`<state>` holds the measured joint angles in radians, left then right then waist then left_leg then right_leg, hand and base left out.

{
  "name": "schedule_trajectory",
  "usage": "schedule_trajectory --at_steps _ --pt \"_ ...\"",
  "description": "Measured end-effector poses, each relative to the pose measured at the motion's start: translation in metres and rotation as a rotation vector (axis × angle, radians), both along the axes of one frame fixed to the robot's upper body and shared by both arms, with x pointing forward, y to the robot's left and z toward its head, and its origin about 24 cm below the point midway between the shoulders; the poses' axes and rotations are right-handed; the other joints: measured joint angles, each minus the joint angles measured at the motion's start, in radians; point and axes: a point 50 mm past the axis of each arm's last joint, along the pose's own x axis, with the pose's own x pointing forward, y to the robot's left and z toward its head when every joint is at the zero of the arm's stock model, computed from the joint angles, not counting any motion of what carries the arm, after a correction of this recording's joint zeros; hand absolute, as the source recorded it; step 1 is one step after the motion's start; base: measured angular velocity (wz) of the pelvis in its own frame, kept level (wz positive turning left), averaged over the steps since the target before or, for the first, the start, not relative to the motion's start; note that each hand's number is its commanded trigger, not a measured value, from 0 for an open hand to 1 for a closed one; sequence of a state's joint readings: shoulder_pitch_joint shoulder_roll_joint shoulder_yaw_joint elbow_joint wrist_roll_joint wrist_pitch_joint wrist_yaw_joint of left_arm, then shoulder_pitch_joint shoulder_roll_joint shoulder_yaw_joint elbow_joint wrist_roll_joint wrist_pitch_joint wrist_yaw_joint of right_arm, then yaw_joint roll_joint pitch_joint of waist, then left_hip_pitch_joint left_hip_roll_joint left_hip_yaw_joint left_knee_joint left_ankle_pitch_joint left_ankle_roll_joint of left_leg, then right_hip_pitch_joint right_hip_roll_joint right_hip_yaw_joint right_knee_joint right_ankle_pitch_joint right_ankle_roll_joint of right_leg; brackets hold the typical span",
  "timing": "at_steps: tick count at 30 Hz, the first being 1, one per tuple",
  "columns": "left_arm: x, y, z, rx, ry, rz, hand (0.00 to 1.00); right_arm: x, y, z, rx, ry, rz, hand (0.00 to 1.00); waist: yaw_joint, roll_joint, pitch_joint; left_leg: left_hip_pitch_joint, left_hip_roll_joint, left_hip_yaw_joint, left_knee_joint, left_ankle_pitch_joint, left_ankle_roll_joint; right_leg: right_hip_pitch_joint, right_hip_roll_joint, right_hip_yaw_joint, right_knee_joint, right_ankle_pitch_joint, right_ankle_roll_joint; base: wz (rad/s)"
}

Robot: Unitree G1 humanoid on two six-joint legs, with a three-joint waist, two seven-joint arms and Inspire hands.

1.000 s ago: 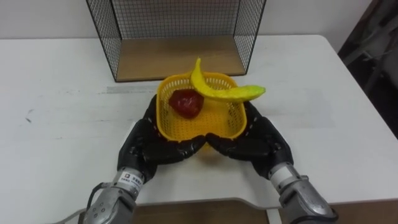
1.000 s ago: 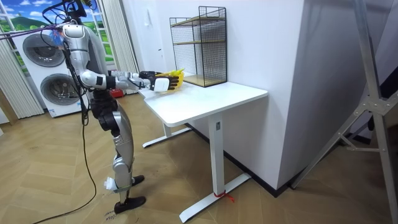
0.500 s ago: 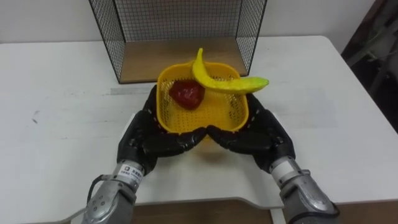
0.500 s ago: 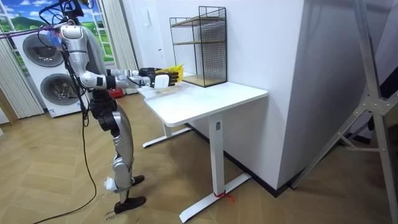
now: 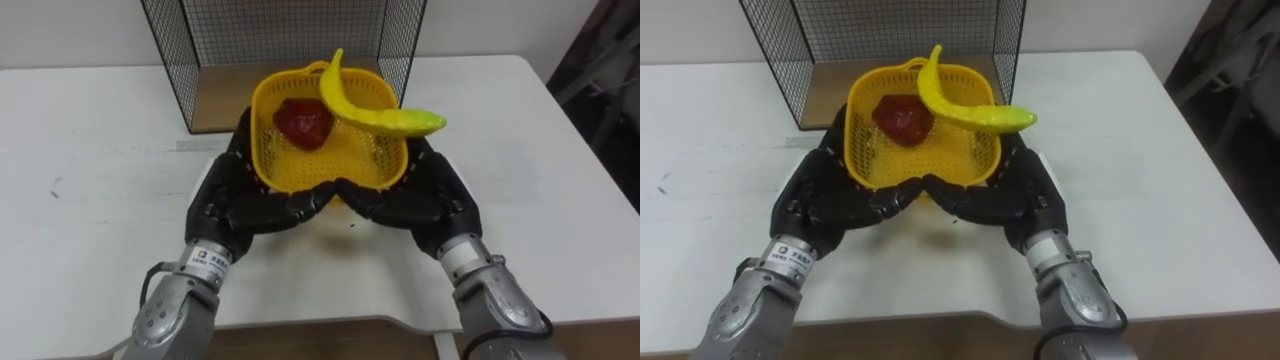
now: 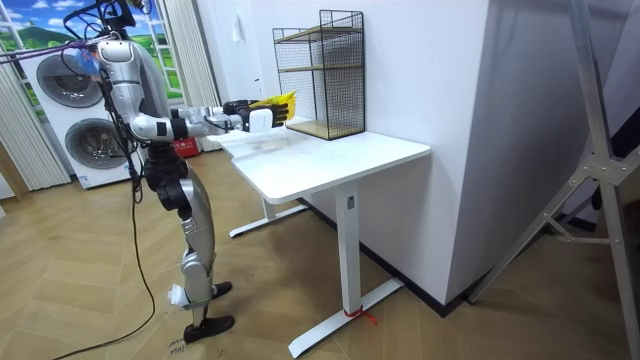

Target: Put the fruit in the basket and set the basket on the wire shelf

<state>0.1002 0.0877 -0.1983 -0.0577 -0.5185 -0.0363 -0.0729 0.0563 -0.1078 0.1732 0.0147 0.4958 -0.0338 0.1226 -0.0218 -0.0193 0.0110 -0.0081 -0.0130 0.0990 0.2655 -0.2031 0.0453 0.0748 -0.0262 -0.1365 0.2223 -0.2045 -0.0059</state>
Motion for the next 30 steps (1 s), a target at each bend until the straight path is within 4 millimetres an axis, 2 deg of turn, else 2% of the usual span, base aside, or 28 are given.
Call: schedule_trajectory --at_steps 3,7,10,11,13,15,18,20,21,22,23,24,25,27,28,30 --pt "0.0 0.0 0.0 0.0 0.0 0.001 0.0 0.0 0.0 0.0 -0.004 -0.001 0.0 0.0 0.002 -0.002 0.0011 0.0 0.001 -0.002 0.002 0.0 0.0 0.001 0.0 0.0 0.0 0.0 0.0 0.0" --pt "0.0 0.002 -0.001 0.002 0.006 0.008 0.0 0.0 0.0 0.0 -0.036 -0.006 0.003 0.0 0.003 -0.01 0.0074 -0.003 0.006 0.002 0.018 -0.006 0.0 -0.003 0.003 -0.001 0.009 -0.001 -0.001 -0.02" --pt "-0.002 0.006 -0.003 0.007 0.015 0.018 0.0 0.0 0.002 -0.001 -0.044 -0.005 0.011 0.0 0.018 -0.011 0.0118 -0.023 0.029 0.01 0.093 -0.048 -0.008 -0.022 0.018 0.005 0.057 -0.021 -0.009 -0.15" --pt "-0.001 0.006 -0.003 0.004 0.014 0.023 0.0 -0.001 0.002 -0.003 -0.043 0.001 0.012 0.0 0.026 -0.014 0.0113 -0.051 0.046 0.013 0.158 -0.083 -0.013 -0.04 0.031 0.013 0.1 -0.047 -0.017 -0.15" --pt "-0.001 0.007 -0.004 0.006 0.017 0.025 0.0 -0.001 0.003 -0.003 -0.045 0.001 0.019 0.0 0.041 -0.012 0.0123 -0.082 0.071 0.016 0.231 -0.116 -0.023 -0.06 0.046 0.013 0.15 -0.073 -0.027 -0.11" --pt "-0.002 0.009 -0.005 0.008 0.019 0.03 0.0 -0.002 0.003 -0.004 -0.043 0.003 0.021 0.0 0.057 -0.019 0.011 -0.091 0.076 0.029 0.267 -0.126 -0.03 -0.081 0.048 0.02 0.184 -0.094 -0.039 -0.13" --pt "-0.001 0.01 -0.005 0.009 0.018 0.033 0.0 -0.002 0.003 -0.004 -0.045 0.001 0.026 0.0 0.059 -0.018 0.0104 -0.11 0.086 0.034 0.305 -0.123 -0.038 -0.096 0.049 0.032 0.211 -0.114 -0.051 0.0" --pt "-0.001 0.011 -0.005 0.017 0.017 0.033 0.0 -0.002 0.002 -0.004 -0.053 0.0 0.027 0.0 0.053 -0.022 0.0095 -0.169 0.092 0.031 0.4 -0.091 -0.057 -0.087 0.047 0.033 0.216 -0.12 -0.06 0.09" --pt "-0.002 0.012 -0.005 0.026 0.02 0.034 0.0 -0.002 0.005 -0.004 -0.043 0.004 0.032 0.0 0.057 -0.028 0.0095 -0.219 0.082 0.018 0.421 -0.074 -0.065 -0.084 0.036 0.035 0.216 -0.12 -0.062 0.05" --pt "-0.002 0.011 -0.006 0.012 0.022 0.032 0.0 -0.002 0.002 -0.004 -0.057 0.001 0.031 0.0 0.055 -0.029 0.0046 -0.253 0.059 0.003 0.31 -0.061 -0.069 -0.086 0.028 0.037 0.214 -0.122 -0.062 -0.04" --pt "-0.002 0.01 -0.006 0.009 0.022 0.032 0.0 -0.001 0.001 -0.004 -0.062 0.001 0.031 0.0 0.055 -0.03 0.0044 -0.267 0.057 0.002 0.241 -0.034 -0.073 -0.086 0.027 0.04 0.215 -0.123 -0.06 -0.25" --pt "-0.002 0.01 -0.006 0.006 0.024 0.032 0.0 -0.002 -0.003 -0.005 -0.082 0.005 0.031 0.0 0.061 -0.024 0.0007 -0.279 0.055 0.004 0.168 0.073 -0.059 -0.085 0.018 0.039 0.221 -0.128 -0.054 -0.33" --pt "-0.002 0.01 -0.007 0.009 0.025 0.03 0.0 -0.002 -0.002 -0.005 -0.082 0.006 0.033 0.0 0.058 -0.022 -0.0047 -0.265 0.05 0.004 0.135 0.146 -0.037 -0.081 0.017 0.041 0.227 -0.141 -0.043 -0.22" --pt "-0.002 0.01 -0.006 0.015 0.023 0.026 0.0 -0.002 -0.002 -0.005 -0.084 0.004 0.04 0.0 0.042 -0.036 -0.0093 -0.243 0.027 0.004 0.106 0.156 -0.018 -0.065 0.006 0.045 0.208 -0.143 -0.031 0.06" --pt "-0.003 0.009 -0.006 0.018 0.021 0.017 0.0 -0.002 -0.004 -0.004 -0.086 0.002 0.04 0.0 0.035 -0.038 -0.0087 -0.238 0.017 0.004 0.102 0.156 -0.006 -0.052 0.004 0.038 0.189 -0.14 -0.027 0.1" --pt "-0.003 0.007 -0.007 0.022 0.02 0.006 0.0 -0.002 -0.004 -0.004 -0.085 0.0 0.038 0.0 0.026 -0.039 -0.008 -0.237 0.007 0.004 0.105 0.152 0.001 -0.044 -0.015 0.03 0.173 -0.141 -0.023 0.08"
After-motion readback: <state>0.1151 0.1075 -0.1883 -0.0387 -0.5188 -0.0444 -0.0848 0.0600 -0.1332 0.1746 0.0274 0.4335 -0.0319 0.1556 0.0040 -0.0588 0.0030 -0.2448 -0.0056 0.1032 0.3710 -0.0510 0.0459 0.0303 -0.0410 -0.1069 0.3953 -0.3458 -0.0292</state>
